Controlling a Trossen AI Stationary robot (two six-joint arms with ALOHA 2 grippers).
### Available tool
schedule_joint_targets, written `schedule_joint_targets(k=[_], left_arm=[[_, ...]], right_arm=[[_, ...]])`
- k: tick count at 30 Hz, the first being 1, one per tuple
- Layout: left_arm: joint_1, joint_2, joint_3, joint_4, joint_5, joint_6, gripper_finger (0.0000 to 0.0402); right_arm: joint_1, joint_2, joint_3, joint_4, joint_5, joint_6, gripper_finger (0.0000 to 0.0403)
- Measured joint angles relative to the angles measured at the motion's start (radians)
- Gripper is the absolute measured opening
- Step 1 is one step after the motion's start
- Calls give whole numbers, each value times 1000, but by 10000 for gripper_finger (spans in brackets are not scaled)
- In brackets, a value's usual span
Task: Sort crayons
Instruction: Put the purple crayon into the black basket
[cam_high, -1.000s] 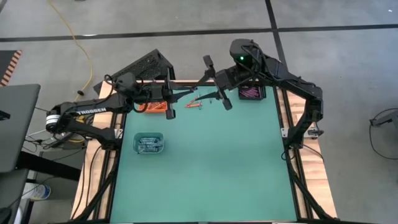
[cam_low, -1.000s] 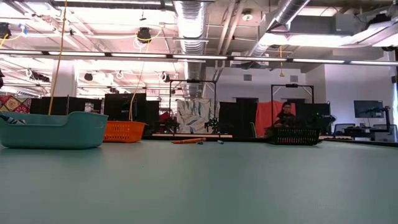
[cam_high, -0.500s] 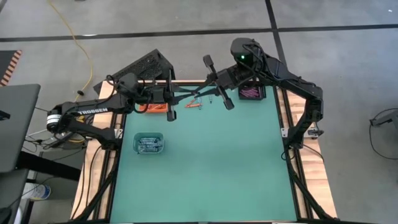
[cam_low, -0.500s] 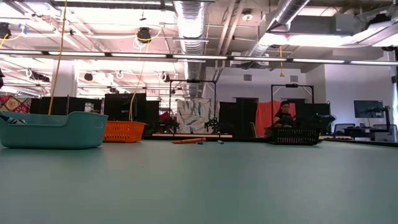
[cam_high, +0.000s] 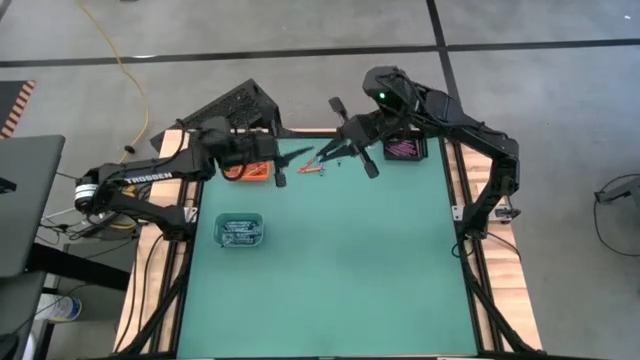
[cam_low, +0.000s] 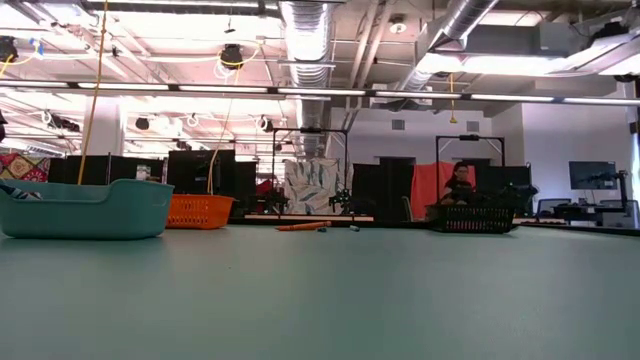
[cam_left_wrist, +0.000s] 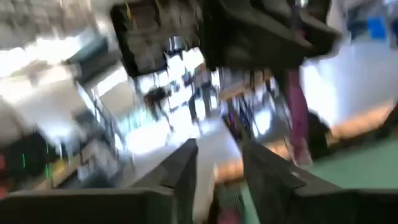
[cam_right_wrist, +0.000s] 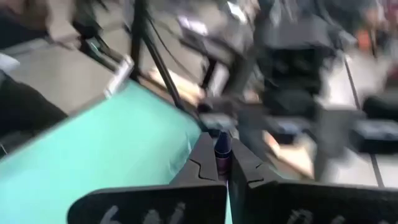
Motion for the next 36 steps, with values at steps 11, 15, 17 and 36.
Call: schedule_joint_targets(k=[11,15,17,36], left_arm=[[-17,2,-137,-339,17,-152,172],[-58,2,-264,-220,41,-193,172],[-85,2,-330,-142,41,-211,173],[-257,2,-498,146,-23,-267,173]], right_arm=[[-274,1,-229,-327,143,-57,4],[-397,1,-384,-280,190,-87,4],[-451,2,-457,-238,199,-88,4],[-718,2,-842,16,381,-91,4]])
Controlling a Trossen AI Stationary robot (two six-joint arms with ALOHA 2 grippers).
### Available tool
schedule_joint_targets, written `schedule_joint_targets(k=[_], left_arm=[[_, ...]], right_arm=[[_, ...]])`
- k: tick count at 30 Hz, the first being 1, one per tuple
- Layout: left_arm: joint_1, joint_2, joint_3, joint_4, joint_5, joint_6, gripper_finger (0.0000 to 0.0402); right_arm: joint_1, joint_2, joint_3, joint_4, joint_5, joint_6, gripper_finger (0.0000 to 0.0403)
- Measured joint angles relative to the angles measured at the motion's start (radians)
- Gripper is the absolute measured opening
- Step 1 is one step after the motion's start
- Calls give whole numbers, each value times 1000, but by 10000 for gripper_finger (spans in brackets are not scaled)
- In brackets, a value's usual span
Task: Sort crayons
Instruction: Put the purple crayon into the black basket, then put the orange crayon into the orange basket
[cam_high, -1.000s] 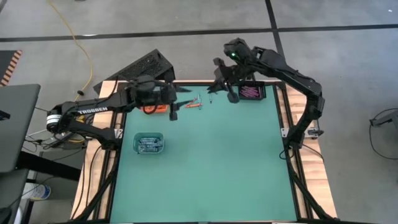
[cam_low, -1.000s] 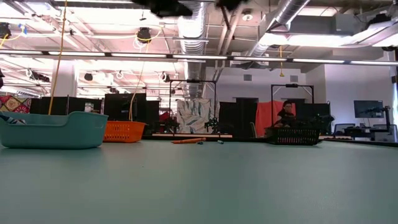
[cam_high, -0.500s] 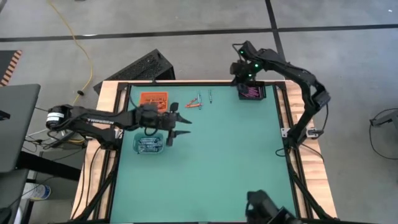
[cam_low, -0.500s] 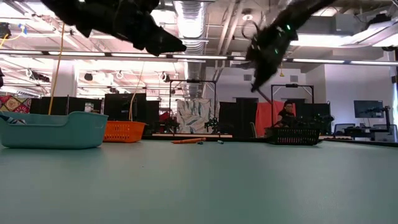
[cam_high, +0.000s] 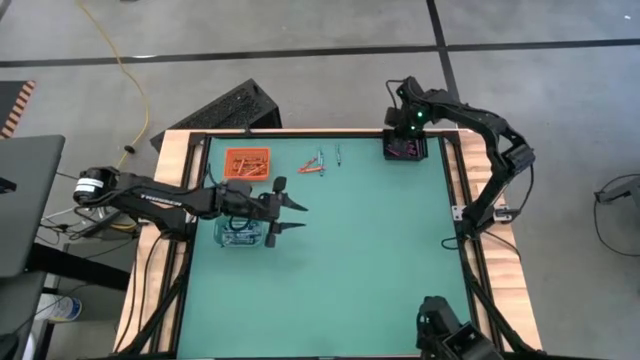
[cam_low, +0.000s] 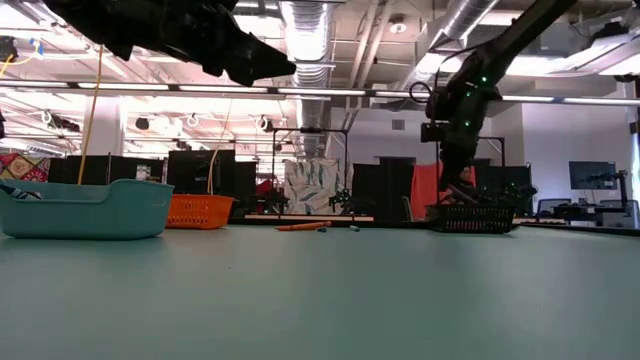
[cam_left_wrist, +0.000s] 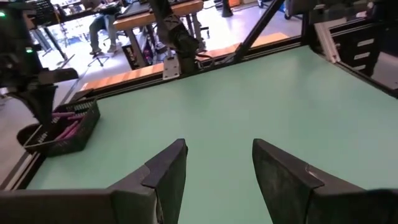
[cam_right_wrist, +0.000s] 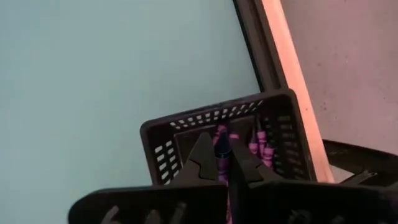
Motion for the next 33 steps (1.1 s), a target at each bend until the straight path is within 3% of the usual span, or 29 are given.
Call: schedule_joint_targets(k=[16,25,33], left_arm=[[-11,147,14,71,-18,-39,173],[-11,178,27,82,-59,-19,173],[0,178,64,17,-289,60,173]], right_arm=[[-23,2,-71,51,82,-16,12],[-18,3,-70,61,101,71,102],[-3,3,-31,44,102,156,163]])
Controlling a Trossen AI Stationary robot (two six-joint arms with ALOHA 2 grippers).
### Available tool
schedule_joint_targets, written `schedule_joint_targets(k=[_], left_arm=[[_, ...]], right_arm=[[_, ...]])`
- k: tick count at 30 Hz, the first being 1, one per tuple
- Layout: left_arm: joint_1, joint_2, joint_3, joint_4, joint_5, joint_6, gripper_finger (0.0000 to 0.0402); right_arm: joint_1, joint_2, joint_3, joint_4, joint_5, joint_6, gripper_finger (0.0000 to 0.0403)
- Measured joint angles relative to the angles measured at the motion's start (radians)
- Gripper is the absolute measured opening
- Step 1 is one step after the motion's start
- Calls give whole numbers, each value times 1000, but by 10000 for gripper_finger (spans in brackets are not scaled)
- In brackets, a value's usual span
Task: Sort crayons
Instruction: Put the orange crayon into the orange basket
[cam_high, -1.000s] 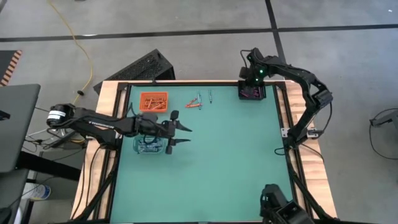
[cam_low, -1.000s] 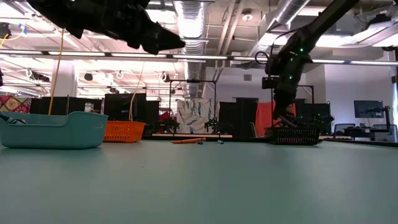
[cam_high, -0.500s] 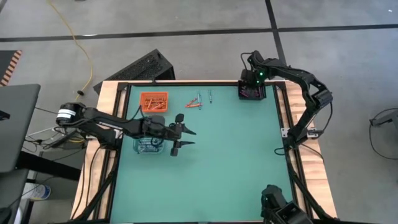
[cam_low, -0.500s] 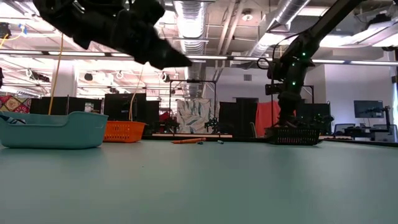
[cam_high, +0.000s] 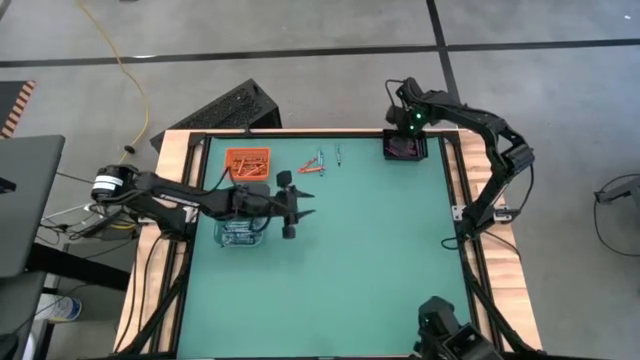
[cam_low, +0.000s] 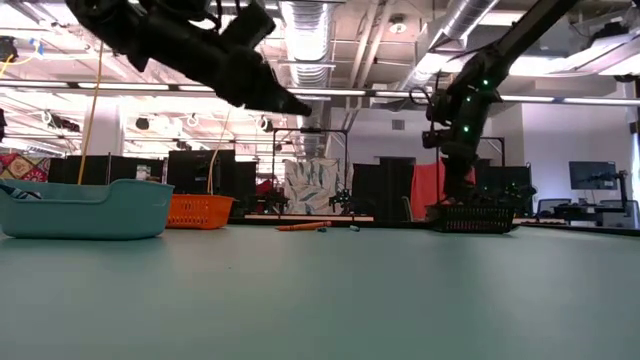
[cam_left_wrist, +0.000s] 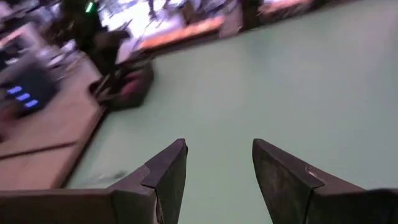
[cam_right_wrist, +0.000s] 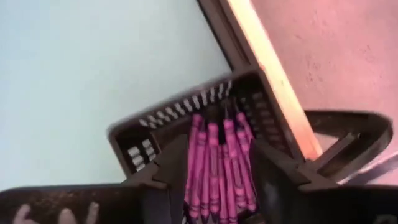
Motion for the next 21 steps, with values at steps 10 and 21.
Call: schedule_joint_targets(k=[10,21], left_arm=[[217,55,225,-413,72,32,173],[424,376,543,-740,248,147,173]], right_arm=[[149,0,148,-155,-172,41,167],[473,0,144,-341,-177,95,165]])
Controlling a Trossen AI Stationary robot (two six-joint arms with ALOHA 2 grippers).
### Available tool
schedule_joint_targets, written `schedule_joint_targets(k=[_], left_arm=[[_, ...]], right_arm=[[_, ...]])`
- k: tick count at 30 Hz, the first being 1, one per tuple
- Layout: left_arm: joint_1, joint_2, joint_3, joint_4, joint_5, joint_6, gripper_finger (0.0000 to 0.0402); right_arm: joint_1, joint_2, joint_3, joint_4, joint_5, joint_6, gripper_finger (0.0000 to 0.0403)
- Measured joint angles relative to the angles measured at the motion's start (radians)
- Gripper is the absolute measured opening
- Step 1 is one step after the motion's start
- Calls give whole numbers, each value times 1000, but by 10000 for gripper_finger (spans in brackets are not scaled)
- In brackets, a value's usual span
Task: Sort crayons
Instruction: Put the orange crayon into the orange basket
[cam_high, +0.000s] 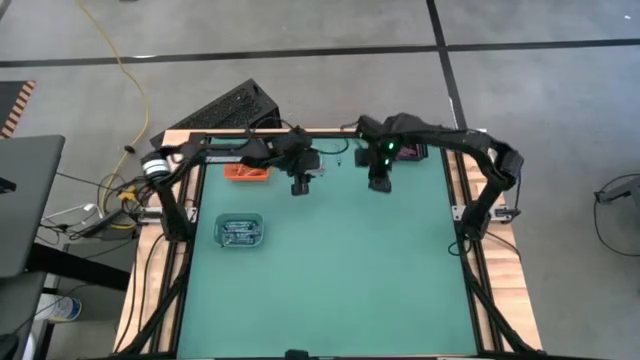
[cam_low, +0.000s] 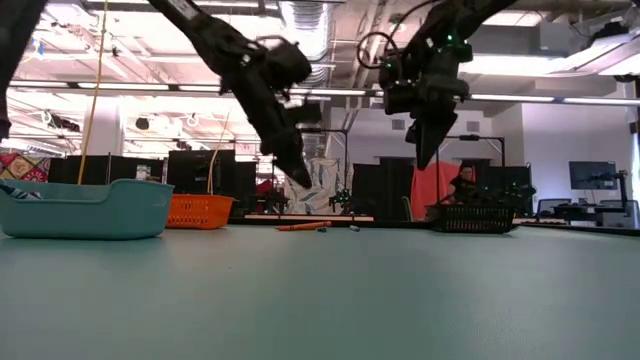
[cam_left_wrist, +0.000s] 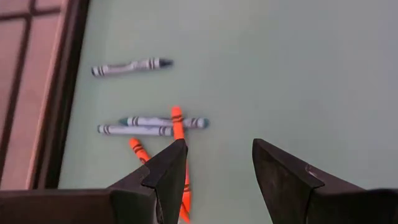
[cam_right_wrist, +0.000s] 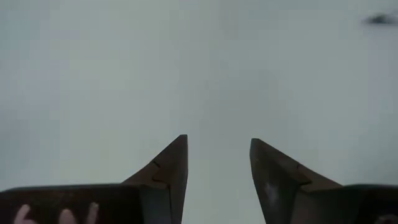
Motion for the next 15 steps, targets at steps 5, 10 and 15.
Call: schedule_joint_targets(k=[5,10,15], left_arm=[[39,104,70,-27,11,7,173],[71,137,81,-35,54,16,173],[90,136,81,-25,59,19,173]], right_arm=[[121,0,-38,-13,49,53,159],[204,0,-71,-14,49,128,150],[261,0,-103,-6,50,176,143]])
